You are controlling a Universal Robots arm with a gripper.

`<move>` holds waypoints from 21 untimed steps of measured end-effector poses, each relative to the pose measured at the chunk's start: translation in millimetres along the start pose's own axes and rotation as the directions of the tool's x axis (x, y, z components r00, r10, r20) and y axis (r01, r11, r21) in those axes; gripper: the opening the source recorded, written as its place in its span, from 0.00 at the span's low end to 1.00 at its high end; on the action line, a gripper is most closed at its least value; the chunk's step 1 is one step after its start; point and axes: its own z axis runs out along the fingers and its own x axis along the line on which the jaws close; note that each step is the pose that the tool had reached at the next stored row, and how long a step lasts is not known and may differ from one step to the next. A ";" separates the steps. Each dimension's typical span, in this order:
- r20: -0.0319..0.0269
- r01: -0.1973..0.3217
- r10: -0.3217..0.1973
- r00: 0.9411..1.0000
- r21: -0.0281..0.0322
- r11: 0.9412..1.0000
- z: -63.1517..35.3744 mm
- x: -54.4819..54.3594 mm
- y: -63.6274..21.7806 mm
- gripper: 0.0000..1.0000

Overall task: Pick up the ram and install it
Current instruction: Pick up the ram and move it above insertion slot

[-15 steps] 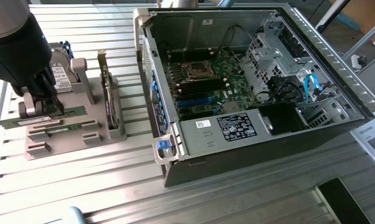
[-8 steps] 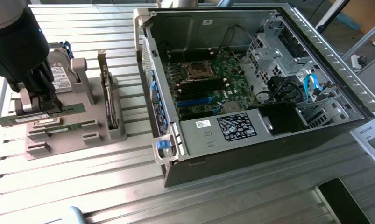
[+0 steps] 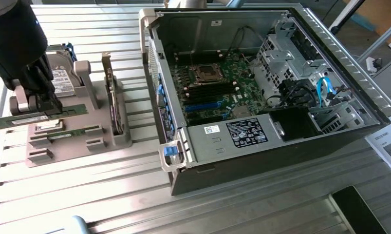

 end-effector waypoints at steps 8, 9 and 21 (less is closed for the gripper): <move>0.000 -0.001 0.001 1.000 0.000 1.000 -9.7 0.1 -0.2 0.12; 0.000 -0.001 0.001 1.000 0.000 1.000 -11.1 0.2 -0.2 0.12; 0.000 -0.002 0.002 1.000 0.000 1.000 -27.5 0.4 -0.6 0.12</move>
